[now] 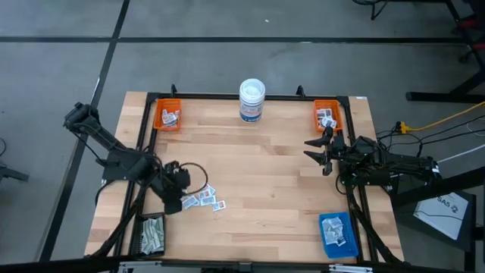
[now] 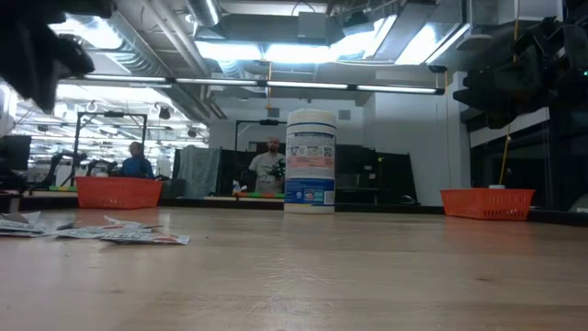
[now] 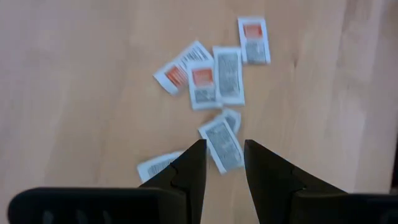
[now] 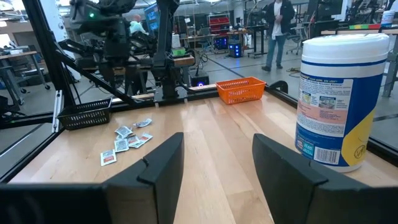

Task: Pick & Place First Aid Supplies
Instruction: Put the orange ointment pack into the left orange bin

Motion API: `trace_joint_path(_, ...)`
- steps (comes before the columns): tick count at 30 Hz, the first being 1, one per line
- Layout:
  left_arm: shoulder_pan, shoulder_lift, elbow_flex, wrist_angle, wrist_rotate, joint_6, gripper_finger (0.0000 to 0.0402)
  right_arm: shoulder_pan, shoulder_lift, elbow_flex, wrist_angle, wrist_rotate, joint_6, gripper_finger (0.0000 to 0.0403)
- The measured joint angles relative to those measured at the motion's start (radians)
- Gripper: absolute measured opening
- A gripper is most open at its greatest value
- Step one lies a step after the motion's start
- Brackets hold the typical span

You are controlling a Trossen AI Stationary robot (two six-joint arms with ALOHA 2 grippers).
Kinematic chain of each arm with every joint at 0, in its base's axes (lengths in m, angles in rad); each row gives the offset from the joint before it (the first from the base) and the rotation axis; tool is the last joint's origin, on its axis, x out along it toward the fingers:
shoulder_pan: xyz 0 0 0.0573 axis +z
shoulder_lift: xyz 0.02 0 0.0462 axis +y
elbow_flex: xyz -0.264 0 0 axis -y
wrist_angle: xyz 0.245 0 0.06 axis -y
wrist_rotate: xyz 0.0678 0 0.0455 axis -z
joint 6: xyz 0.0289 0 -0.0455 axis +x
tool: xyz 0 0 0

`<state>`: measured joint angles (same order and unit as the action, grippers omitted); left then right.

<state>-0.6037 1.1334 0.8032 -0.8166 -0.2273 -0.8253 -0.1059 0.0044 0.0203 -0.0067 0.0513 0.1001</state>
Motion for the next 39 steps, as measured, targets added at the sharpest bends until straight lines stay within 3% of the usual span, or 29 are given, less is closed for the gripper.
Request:
trace_joint_path(17, -0.070, 0.276, 0.000, 0.005, 0.006, -0.002, 0.0102, 0.000, 0.000, 0.000, 0.000, 0.000, 0.000, 0.0191)
trace_joint_path(30, -0.060, 0.374, -0.002, 0.007, 0.010, -0.018, 0.0102, 0.000, 0.000, 0.000, 0.000, 0.000, 0.000, 0.0191)
trace_joint_path(39, -0.047, 0.379, -0.117, 0.109, -0.004, -0.028, 0.0102, 0.000, 0.000, 0.000, 0.000, 0.000, 0.000, 0.0191)
